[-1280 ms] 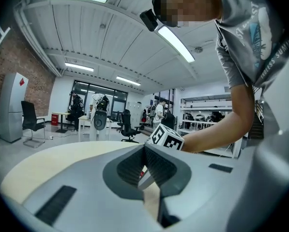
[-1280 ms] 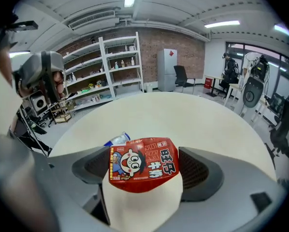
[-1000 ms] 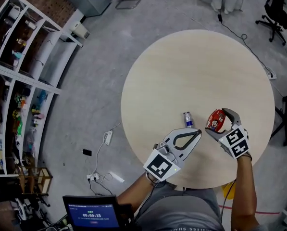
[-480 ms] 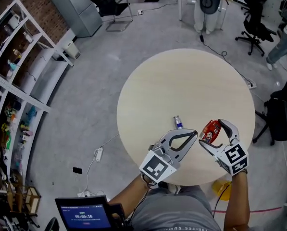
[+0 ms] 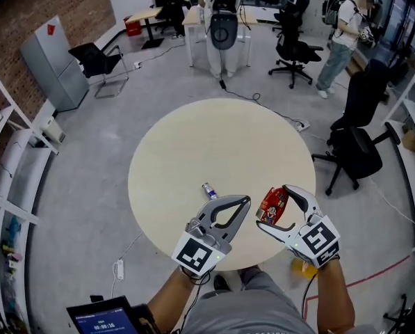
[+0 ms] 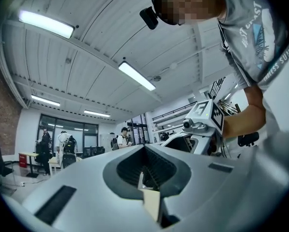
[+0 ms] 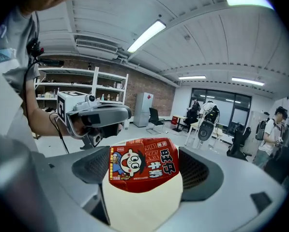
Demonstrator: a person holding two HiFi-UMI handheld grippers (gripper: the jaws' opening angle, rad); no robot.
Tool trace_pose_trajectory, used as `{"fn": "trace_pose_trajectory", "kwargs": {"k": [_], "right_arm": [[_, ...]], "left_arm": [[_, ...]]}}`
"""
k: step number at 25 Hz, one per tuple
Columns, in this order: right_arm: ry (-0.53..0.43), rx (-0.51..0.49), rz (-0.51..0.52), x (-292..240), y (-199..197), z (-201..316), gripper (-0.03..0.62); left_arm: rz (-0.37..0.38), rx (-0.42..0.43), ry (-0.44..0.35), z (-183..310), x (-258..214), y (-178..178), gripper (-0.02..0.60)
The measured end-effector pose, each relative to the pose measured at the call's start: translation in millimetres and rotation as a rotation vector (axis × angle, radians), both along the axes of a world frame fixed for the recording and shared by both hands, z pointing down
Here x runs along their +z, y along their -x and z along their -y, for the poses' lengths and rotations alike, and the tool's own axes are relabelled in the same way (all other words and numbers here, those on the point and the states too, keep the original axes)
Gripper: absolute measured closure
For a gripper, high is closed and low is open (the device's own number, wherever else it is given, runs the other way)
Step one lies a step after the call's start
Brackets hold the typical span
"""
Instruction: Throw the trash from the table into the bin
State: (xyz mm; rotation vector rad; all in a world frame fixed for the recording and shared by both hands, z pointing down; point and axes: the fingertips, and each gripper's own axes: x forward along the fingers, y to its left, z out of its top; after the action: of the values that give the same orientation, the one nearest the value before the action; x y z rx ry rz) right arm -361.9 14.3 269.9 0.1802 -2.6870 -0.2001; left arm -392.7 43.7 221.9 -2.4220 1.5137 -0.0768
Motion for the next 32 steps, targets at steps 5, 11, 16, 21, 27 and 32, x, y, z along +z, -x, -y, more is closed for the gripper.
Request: {"fn": "trace_pose_trajectory", "kwargs": {"k": [5,11,16,21,27,32], "right_arm": [[0.005,0.094,0.048,-20.9,-42.7,-16.3,0.168],[0.016,0.213,0.111,-37.8,-108.6,-15.9,0.168],[0.032,0.359,0.162,-31.1,-211.9,2.2,0.168],[0.044,0.48,0.168,-28.3,-331.2,12.2,0.168],[0.093,0.618,0.182,2.9,-468.2,20.5,0.168],[0.147,0.676,0.192,34.5,-545.1,34.9,0.168]], "left_arm": [[-0.072,0.101,-0.039,-8.3,-14.9,-34.6,0.538],[-0.186,0.214,-0.019,0.0,-27.0,-92.0,0.538],[-0.156,0.347,0.013,31.7,-15.3,-192.7,0.538],[-0.149,0.497,0.05,48.6,-9.1,-319.7,0.538],[-0.12,0.646,0.132,63.4,24.8,-464.9,0.538],[-0.112,0.718,0.179,83.1,55.0,-553.9,0.538]]}}
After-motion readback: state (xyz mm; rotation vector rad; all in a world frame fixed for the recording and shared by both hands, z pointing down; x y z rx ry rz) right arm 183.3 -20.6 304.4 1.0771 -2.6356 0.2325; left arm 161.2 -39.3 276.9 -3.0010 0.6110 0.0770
